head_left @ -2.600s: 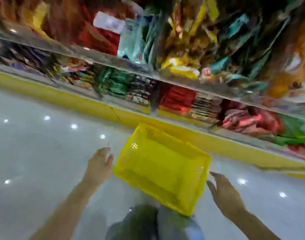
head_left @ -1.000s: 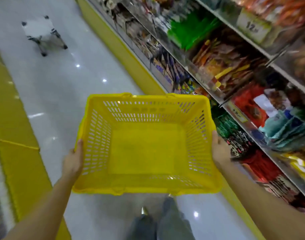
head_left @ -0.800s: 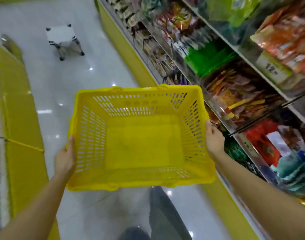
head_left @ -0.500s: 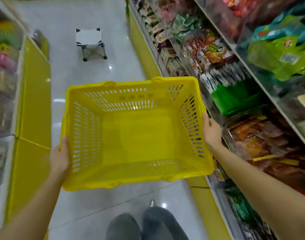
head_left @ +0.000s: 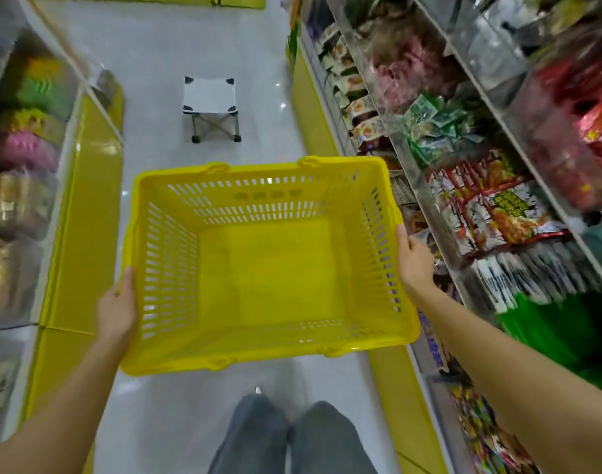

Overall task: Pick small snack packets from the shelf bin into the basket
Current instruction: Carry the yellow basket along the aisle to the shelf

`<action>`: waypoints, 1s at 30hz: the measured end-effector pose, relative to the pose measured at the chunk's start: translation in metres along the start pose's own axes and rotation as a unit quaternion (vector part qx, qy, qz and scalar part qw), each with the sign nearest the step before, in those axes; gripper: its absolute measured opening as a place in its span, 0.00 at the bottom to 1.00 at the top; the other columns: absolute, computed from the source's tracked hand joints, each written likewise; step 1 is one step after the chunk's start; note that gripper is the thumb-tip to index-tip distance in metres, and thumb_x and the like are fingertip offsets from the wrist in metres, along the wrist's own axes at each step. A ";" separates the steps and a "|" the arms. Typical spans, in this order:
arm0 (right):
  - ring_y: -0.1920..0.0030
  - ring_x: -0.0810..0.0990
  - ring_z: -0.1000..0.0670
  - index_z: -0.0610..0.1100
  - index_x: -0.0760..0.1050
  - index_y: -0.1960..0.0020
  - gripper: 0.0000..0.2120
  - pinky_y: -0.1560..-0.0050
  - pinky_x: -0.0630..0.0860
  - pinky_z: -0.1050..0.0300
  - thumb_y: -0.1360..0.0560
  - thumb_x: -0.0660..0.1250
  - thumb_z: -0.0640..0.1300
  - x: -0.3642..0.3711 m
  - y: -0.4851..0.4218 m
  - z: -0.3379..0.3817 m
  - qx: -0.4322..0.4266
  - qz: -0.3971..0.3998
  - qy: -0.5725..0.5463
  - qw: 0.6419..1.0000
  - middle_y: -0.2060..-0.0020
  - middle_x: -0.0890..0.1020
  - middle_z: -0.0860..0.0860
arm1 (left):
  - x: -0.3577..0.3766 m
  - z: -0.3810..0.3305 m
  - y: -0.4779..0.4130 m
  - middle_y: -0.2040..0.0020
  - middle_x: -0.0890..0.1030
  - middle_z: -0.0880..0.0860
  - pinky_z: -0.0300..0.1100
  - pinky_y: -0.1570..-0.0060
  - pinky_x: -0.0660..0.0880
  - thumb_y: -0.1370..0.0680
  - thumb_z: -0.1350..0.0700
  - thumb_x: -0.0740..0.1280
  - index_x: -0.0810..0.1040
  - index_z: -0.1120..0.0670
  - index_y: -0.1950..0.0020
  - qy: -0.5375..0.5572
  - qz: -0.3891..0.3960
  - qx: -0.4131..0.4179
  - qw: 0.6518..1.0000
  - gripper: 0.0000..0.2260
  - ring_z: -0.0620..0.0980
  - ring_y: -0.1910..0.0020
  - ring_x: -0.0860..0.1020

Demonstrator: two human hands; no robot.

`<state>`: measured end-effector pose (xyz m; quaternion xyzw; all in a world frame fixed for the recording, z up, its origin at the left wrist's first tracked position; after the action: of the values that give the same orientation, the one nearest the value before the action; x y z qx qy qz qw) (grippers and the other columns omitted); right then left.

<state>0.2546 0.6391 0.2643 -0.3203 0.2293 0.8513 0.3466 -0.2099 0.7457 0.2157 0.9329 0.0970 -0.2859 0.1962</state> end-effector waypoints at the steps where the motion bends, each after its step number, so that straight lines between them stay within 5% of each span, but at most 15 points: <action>1: 0.70 0.64 0.52 0.47 0.58 0.69 0.23 0.69 0.58 0.53 0.21 0.51 0.59 0.005 -0.011 0.011 -0.003 -0.001 0.005 1.000 0.72 0.66 0.50 | 0.002 -0.008 -0.013 0.60 0.71 0.65 0.45 0.59 0.60 0.18 0.46 0.52 0.69 0.60 0.66 0.008 0.002 -0.005 1.000 0.23 0.54 0.59 0.66; 6: 0.70 0.63 0.50 0.44 0.57 0.69 0.24 0.69 0.56 0.53 0.20 0.51 0.57 0.033 -0.079 0.071 -0.010 0.004 -0.016 1.000 0.72 0.65 0.49 | 0.015 -0.050 -0.089 0.59 0.72 0.63 0.47 0.57 0.63 0.18 0.46 0.52 0.74 0.64 0.57 0.018 -0.003 0.001 1.000 0.23 0.53 0.57 0.68; 10: 0.66 0.68 0.46 0.42 0.64 0.68 0.25 0.65 0.62 0.52 0.20 0.51 0.57 0.065 -0.146 0.120 -0.015 0.028 -0.036 0.999 0.70 0.69 0.46 | 0.029 -0.094 -0.152 0.61 0.70 0.63 0.45 0.60 0.59 0.18 0.48 0.53 0.70 0.65 0.61 0.030 -0.020 0.000 0.999 0.22 0.53 0.59 0.65; 12: 0.59 0.74 0.41 0.34 0.73 0.59 0.28 0.57 0.67 0.49 0.20 0.51 0.58 0.084 -0.182 0.146 -0.013 0.041 -0.026 0.999 0.63 0.75 0.40 | 0.032 -0.112 -0.181 0.62 0.68 0.62 0.43 0.63 0.56 0.18 0.50 0.54 0.70 0.65 0.62 0.040 -0.040 -0.007 0.998 0.21 0.53 0.59 0.63; 16: 0.50 0.76 0.37 0.30 0.73 0.52 0.30 0.56 0.67 0.49 0.21 0.52 0.58 0.122 -0.246 0.197 -0.035 0.047 -0.027 0.998 0.54 0.78 0.34 | 0.036 -0.139 -0.247 0.60 0.72 0.62 0.49 0.58 0.63 0.18 0.46 0.52 0.74 0.67 0.57 0.029 -0.039 -0.019 0.999 0.25 0.53 0.58 0.68; 18: 0.52 0.77 0.39 0.31 0.74 0.51 0.30 0.53 0.69 0.48 0.21 0.52 0.59 0.144 -0.271 0.222 -0.031 0.060 -0.037 0.997 0.55 0.79 0.36 | 0.038 -0.151 -0.278 0.59 0.72 0.62 0.47 0.57 0.62 0.18 0.45 0.51 0.73 0.64 0.57 0.019 -0.046 -0.023 0.999 0.24 0.53 0.57 0.68; 22: 0.70 0.65 0.52 0.44 0.66 0.69 0.24 0.62 0.63 0.52 0.21 0.53 0.59 0.185 -0.320 0.272 -0.033 0.043 -0.030 0.998 0.72 0.68 0.49 | 0.041 -0.183 -0.346 0.59 0.70 0.60 0.43 0.56 0.59 0.18 0.45 0.52 0.71 0.58 0.62 0.013 -0.048 -0.033 0.998 0.21 0.52 0.55 0.66; 26: 0.71 0.62 0.51 0.46 0.58 0.70 0.24 0.69 0.58 0.53 0.21 0.52 0.59 0.231 -0.374 0.320 -0.035 0.046 -0.010 0.998 0.73 0.63 0.50 | 0.047 -0.216 -0.428 0.50 0.74 0.69 0.48 0.48 0.65 0.18 0.47 0.53 0.77 0.66 0.52 0.029 -0.032 -0.031 0.999 0.23 0.54 0.50 0.71; 30: 0.72 0.62 0.52 0.47 0.58 0.70 0.24 0.70 0.57 0.54 0.21 0.51 0.58 0.261 -0.429 0.371 -0.037 0.032 0.016 0.999 0.73 0.64 0.51 | 0.060 -0.261 -0.514 0.69 0.64 0.52 0.37 0.63 0.53 0.18 0.49 0.53 0.62 0.49 0.69 0.018 -0.018 -0.012 1.000 0.18 0.49 0.52 0.61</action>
<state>0.2824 1.2624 0.2636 -0.3389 0.2129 0.8647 0.3036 -0.1817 1.3244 0.2199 0.9336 0.1203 -0.2714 0.2004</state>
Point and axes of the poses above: each hand's wrist, its own y-axis away from the middle knuckle, its own x-axis out of the palm, z = x × y, the point moved 6 cm from there along -y, towards the middle knuckle
